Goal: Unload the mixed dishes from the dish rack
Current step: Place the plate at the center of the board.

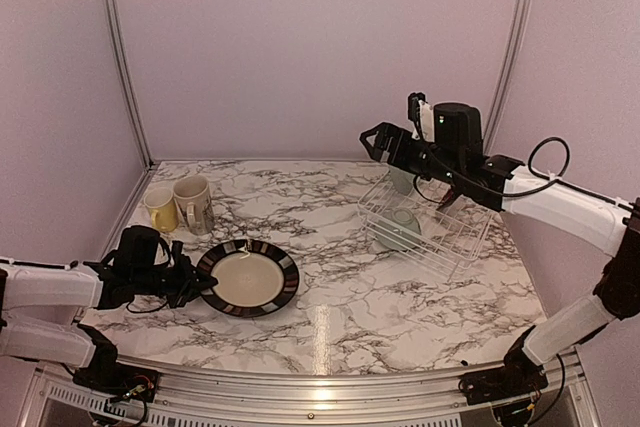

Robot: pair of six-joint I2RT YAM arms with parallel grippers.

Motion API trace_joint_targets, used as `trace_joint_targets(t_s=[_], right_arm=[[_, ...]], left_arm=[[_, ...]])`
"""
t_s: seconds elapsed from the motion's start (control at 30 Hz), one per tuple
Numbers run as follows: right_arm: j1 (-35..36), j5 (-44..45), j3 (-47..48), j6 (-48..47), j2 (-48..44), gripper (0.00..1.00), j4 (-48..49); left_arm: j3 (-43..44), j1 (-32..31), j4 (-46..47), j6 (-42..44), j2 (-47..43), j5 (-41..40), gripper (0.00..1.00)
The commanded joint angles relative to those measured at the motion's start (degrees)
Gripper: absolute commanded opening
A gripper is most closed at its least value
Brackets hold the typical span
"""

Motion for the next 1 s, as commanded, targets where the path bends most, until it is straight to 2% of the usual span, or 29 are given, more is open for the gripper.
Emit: trace_joint_targets(t_s=[0.0,0.17,0.4,0.57,0.8,0.97], right_arm=[[0.0,2.9,-1.5,-2.0,-1.5,0.98,1.4],[-0.5,3.5,-2.9,-3.4,-2.6,0.99,0.9],[-2.1,0.5,-3.0,-5.2,-2.5,0.98,0.5],[-2.2,-0.9,-2.0,-5.3,-1.3,0.98,0.6],[-2.4,2.0,-2.1,-7.7,-2.0,0.98,-1.5],[-2.6,4.0,-2.0,-9.9,-3.6,0.99,-2.1]], left_arm=[[2.9,0.6,13.9,-0.3,4.8,1.2,0.00],[2.0,0.9,14.9,0.0,7.6,-0.2,0.00],[0.0,1.5,10.7,3.6,7.2,-4.5,0.00],[-1.8,2.1,11.8,3.7,9.6,-4.9,0.17],[-3.0,2.1,11.2,3.9,8.7,-5.3,0.33],[-1.7,2.0,2.7,5.6,4.1,-8.8,0.48]])
